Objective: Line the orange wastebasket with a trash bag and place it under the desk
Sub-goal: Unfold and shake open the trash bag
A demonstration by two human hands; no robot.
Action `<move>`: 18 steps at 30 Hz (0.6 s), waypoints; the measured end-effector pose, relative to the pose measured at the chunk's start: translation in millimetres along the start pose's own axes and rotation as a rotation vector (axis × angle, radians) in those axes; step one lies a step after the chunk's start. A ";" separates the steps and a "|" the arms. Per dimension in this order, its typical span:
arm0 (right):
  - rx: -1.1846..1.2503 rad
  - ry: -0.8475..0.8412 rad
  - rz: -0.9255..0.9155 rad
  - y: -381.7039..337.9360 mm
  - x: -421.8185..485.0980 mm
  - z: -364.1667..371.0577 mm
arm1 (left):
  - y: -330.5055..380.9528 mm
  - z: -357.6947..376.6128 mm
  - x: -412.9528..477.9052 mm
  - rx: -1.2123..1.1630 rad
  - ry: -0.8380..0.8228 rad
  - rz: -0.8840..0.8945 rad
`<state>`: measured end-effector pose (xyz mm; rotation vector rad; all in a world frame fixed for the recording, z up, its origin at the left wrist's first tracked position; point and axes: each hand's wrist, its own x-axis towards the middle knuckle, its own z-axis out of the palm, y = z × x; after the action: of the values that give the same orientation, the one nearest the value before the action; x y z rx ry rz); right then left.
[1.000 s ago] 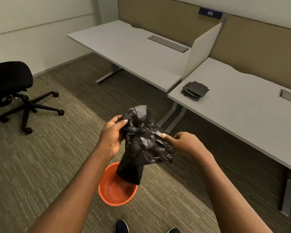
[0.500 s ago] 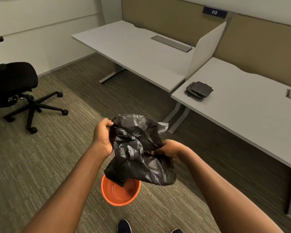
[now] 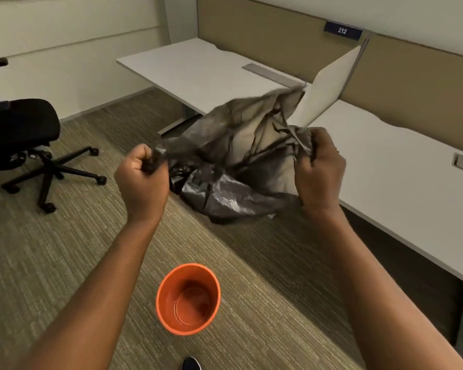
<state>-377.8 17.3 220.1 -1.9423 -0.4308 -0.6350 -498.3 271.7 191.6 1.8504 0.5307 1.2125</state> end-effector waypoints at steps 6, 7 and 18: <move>-0.533 -0.978 0.272 63.8 -98.8 11.6 | -84.6 6.3 -68.1 0.406 -0.847 -0.314; -0.614 -1.088 0.317 73.7 -105.2 11.9 | -98.2 3.7 -77.5 0.473 -0.960 -0.452; -0.023 -0.154 0.084 5.3 16.8 1.9 | 6.2 25.0 11.9 0.068 -0.168 -0.079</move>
<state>-361.0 17.1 225.7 -2.0275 -0.4365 -0.4394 -471.2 266.4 198.6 1.9495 0.5517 0.9879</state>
